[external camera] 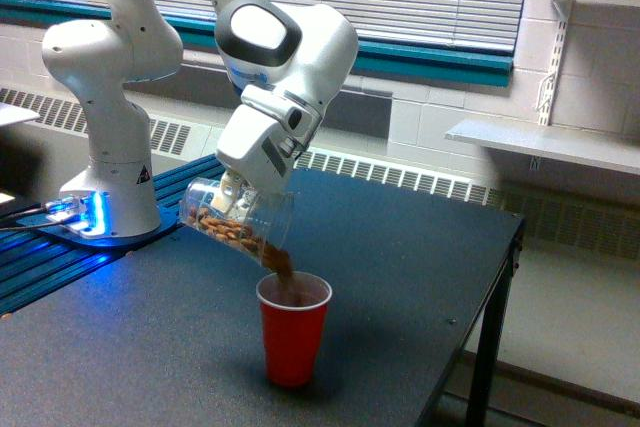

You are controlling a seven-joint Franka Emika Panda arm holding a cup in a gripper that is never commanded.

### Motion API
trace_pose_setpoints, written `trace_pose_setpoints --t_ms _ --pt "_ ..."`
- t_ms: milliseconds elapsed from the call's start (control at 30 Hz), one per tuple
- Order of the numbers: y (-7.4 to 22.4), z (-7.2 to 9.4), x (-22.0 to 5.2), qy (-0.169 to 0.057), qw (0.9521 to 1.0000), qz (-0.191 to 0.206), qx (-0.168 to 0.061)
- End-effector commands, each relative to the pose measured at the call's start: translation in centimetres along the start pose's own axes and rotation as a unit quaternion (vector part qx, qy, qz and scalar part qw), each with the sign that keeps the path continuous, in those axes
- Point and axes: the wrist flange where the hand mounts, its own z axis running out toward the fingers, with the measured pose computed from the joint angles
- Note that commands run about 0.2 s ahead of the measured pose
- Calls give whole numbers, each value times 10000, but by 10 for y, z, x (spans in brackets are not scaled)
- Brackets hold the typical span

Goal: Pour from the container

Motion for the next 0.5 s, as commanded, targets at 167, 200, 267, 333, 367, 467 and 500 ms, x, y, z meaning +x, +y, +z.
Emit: trace_pose_setpoints --t_ms 167,200,267,333,367,467,500 --pt "-1 -4 5 -85 9993 -346 -138" --pt "-1 -5 5 -98 9992 -363 -147" --pt "-1 -5 6 -131 9990 -402 -157" --pt "-1 -6 7 -170 9987 -448 -178" --pt "-1 -6 8 -194 9986 -463 -183" --pt "-2 -6 9 -232 9982 -518 -168" --pt "-2 -6 9 -258 9982 -526 -150"
